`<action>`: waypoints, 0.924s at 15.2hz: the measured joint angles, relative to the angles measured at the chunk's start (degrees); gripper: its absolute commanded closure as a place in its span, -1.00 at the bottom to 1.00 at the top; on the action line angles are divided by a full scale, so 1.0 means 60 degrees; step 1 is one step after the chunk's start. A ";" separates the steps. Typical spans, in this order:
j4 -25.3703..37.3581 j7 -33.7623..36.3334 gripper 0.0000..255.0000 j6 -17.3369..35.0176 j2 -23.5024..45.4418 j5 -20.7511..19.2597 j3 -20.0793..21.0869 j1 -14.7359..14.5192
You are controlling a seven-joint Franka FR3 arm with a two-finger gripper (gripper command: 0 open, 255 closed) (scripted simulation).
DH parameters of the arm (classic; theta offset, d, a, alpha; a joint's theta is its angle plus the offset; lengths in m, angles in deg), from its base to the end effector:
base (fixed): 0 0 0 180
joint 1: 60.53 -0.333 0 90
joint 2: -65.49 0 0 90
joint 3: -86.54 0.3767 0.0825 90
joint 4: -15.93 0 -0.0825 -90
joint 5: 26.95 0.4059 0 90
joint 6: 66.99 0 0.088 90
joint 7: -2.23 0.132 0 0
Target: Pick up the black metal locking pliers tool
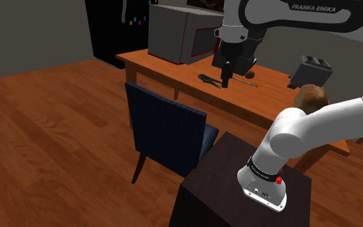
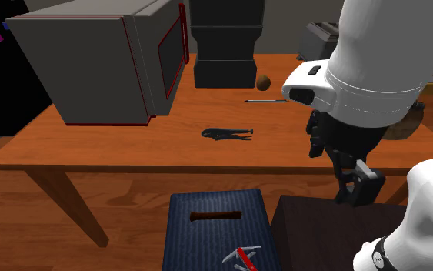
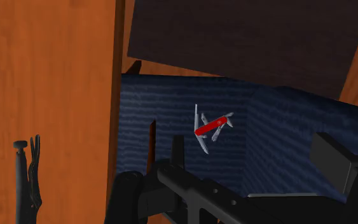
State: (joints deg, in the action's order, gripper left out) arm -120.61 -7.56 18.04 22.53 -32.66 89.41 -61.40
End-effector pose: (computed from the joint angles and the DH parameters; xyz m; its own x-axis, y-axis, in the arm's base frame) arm 0.2814 0.0092 0.5791 0.9640 0.2053 -0.1690 0.2248 -0.9686 0.1060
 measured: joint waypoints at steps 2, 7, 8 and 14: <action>0.0043 -0.0068 -1.00 0.0084 0.0091 -0.0055 -0.0084 0.0042; 0.0087 -0.0665 -1.00 0.1158 0.0869 -0.0509 -0.0872 0.0408; 0.0063 -0.0809 -1.00 0.1405 0.1013 -0.0603 -0.1058 0.0492; 0.0318 -0.1567 -1.00 0.2830 0.2221 -0.0902 -0.2047 0.0875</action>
State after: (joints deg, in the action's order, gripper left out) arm -118.70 -16.95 35.02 35.86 -38.07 77.13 -56.15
